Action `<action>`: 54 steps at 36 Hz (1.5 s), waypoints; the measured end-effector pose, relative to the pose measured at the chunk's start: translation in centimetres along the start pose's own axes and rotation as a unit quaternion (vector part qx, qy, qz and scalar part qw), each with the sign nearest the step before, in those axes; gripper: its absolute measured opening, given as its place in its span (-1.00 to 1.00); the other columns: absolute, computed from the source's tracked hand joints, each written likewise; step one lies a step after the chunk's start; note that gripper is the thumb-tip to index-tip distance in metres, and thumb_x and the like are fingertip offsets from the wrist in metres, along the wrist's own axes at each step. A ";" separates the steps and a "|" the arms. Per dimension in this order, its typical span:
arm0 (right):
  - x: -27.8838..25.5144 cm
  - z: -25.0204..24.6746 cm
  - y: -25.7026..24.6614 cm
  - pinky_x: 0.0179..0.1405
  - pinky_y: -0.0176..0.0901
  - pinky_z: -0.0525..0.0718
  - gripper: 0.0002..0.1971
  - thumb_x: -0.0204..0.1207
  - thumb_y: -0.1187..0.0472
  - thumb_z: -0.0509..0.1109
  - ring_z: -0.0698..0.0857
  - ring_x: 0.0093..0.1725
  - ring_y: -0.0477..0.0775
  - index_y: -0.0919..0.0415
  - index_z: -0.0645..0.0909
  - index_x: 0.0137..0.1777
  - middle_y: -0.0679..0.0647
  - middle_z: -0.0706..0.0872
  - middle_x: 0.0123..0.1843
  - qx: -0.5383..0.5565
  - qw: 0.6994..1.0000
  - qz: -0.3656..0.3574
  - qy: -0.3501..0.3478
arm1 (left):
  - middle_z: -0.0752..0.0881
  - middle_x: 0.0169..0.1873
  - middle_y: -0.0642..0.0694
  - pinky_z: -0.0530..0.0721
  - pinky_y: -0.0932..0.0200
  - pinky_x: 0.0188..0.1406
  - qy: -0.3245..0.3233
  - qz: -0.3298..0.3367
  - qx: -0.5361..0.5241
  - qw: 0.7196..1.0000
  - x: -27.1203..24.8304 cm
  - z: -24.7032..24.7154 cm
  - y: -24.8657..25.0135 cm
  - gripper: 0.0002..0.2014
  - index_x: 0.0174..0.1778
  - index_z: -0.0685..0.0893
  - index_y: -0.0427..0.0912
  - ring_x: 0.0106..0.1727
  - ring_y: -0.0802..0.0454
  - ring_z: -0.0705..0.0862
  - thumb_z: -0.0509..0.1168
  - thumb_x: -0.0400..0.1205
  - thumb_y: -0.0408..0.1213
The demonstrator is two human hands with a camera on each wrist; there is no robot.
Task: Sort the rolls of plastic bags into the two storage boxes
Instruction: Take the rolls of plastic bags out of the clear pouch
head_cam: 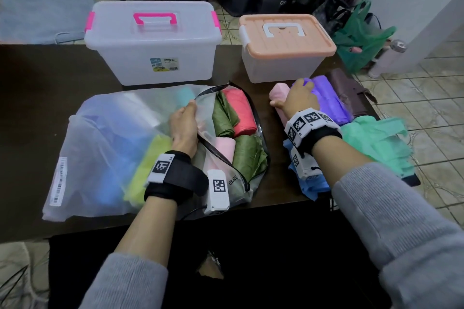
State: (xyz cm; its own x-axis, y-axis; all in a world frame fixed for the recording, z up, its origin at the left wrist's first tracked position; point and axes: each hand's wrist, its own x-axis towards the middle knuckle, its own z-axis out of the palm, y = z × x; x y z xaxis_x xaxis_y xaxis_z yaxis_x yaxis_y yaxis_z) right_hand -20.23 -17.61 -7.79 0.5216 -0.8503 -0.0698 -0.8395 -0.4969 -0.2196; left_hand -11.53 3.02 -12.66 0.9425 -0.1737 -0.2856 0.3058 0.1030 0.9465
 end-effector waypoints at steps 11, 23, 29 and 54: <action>0.0 -0.5 0.3 0.21 0.12 0.52 -0.45 0.56 0.18 0.40 0.47 0.40 0.36 0.29 0.30 0.48 0.32 0.39 0.46 -0.011 1.000 -0.010 -0.010 | 0.53 -0.42 -0.09 0.45 0.02 -0.19 0.003 0.007 -0.004 1.000 0.1 0.0 -0.2 -0.75 -0.42 0.52 -0.09 -0.23 -0.06 0.51 0.28 0.53 -0.08; 1.7 0.6 -0.4 0.31 -0.01 0.46 -0.66 0.62 0.22 0.10 0.54 0.36 0.24 0.22 0.51 0.34 0.24 0.55 0.38 -0.041 0.995 0.032 -0.080 | 0.51 -0.44 -0.09 0.43 0.05 -0.22 0.010 0.001 0.008 1.000 -0.1 0.1 0.1 -0.70 -0.43 0.49 -0.13 -0.33 -0.03 0.48 0.26 0.62 -0.15; 1.0 0.5 -0.4 0.50 0.14 0.35 -0.49 0.59 0.19 0.21 0.33 0.53 0.26 0.22 0.31 0.54 0.19 0.38 0.53 0.000 0.994 0.042 -0.104 | 0.52 -0.30 -0.20 0.44 0.02 -0.18 0.011 -0.004 0.012 1.000 -0.6 0.1 0.6 -0.75 -0.40 0.51 -0.11 -0.21 -0.05 0.49 0.27 0.43 0.00; -4.9 -0.3 -6.0 -0.17 -0.10 0.62 -0.49 0.44 0.07 0.43 0.62 -0.05 0.10 0.38 0.46 0.28 0.20 0.55 0.11 0.194 0.926 -0.053 -0.321 | 0.50 -0.39 -0.15 0.42 0.02 -0.20 0.011 0.001 -0.001 1.000 -0.3 0.2 0.1 -0.75 -0.45 0.50 -0.10 -0.23 -0.06 0.48 0.29 0.44 -0.04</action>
State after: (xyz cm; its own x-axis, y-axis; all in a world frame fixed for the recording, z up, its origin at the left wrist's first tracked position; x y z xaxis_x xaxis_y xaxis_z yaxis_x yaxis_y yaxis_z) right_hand -17.81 -10.49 -5.80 0.6850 -0.4605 -0.5645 -0.7259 -0.3662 -0.5822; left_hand -11.79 2.90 -12.45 0.9454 -0.1527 -0.2878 0.3051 0.1052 0.9465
